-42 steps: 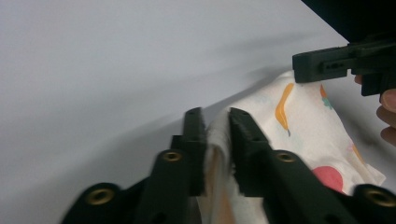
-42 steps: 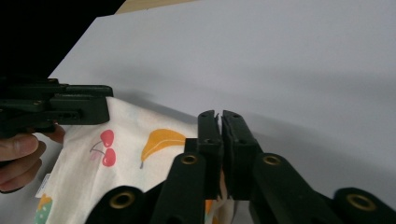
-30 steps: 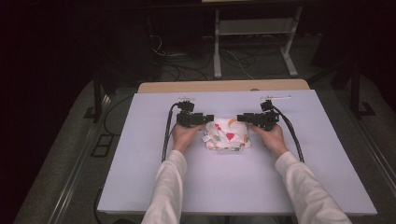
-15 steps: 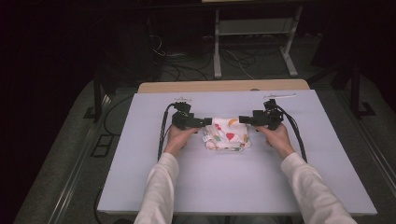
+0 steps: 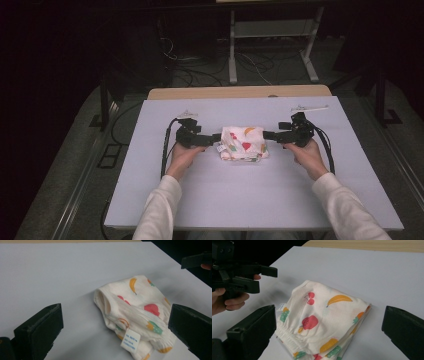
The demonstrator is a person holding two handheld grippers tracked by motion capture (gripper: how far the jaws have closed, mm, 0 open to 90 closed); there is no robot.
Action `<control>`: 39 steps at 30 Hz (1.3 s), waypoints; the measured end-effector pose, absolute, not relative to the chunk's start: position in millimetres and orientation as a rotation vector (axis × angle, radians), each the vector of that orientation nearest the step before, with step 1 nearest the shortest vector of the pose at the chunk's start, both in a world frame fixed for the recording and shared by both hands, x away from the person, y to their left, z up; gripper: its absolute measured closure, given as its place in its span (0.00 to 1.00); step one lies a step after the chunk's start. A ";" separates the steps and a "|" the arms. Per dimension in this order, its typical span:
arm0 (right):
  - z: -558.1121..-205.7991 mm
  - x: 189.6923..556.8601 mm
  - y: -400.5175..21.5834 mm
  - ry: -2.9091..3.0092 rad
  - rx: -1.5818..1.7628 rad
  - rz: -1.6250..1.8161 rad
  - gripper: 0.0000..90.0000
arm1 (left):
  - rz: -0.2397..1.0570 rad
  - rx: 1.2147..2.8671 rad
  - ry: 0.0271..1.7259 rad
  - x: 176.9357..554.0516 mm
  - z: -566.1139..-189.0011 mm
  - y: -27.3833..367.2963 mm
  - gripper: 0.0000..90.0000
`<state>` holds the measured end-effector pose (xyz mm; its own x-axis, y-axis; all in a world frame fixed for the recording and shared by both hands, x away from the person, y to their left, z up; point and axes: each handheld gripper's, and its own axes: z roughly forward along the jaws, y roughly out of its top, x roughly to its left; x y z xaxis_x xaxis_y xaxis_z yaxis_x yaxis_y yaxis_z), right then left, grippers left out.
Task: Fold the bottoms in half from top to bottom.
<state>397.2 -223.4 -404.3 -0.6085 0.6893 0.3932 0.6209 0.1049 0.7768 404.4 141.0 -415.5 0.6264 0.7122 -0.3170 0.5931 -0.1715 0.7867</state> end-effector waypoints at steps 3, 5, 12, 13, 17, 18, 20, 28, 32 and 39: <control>-402.9 390.7 -225.2 2.286 1.341 1.541 0.00 | 0.178 1.871 1.029 397.3 -413.4 143.0 0.00; -402.6 386.7 -226.7 2.284 1.337 1.544 0.00 | 0.187 1.863 1.021 393.2 -413.0 145.6 0.00; -403.9 370.8 -233.4 2.272 1.330 1.542 0.00 | 0.215 1.865 0.996 378.5 -412.8 154.6 0.00; -404.4 368.2 -234.5 2.266 1.325 1.544 0.00 | 0.215 1.859 0.993 376.3 -412.9 156.0 0.00; -406.5 359.0 -238.3 2.261 1.314 1.536 0.00 | 0.226 1.844 0.978 367.1 -413.8 160.5 0.00; -406.7 357.1 -239.4 2.258 1.314 1.535 0.00 | 0.233 1.841 0.975 364.9 -414.1 161.5 0.00; -407.5 352.9 -241.0 2.254 1.320 1.543 0.00 | 0.245 1.839 0.969 360.3 -414.3 163.8 0.00; -412.4 333.6 -244.5 2.261 1.292 1.545 0.00 | 0.262 1.863 0.922 342.3 -416.5 168.5 0.00; -416.9 324.1 -247.2 2.261 1.276 1.532 0.00 | 0.271 1.859 0.911 335.1 -418.4 171.5 0.00; -422.6 312.7 -253.2 2.273 1.256 1.508 0.00 | 0.274 1.835 0.896 322.4 -418.7 177.7 0.00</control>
<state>312.7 -253.2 -422.6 -0.6421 0.6994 0.3139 0.5610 0.1497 0.8142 322.4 177.7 -418.7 0.6961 0.6866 -0.2097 0.4520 -0.1922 0.8711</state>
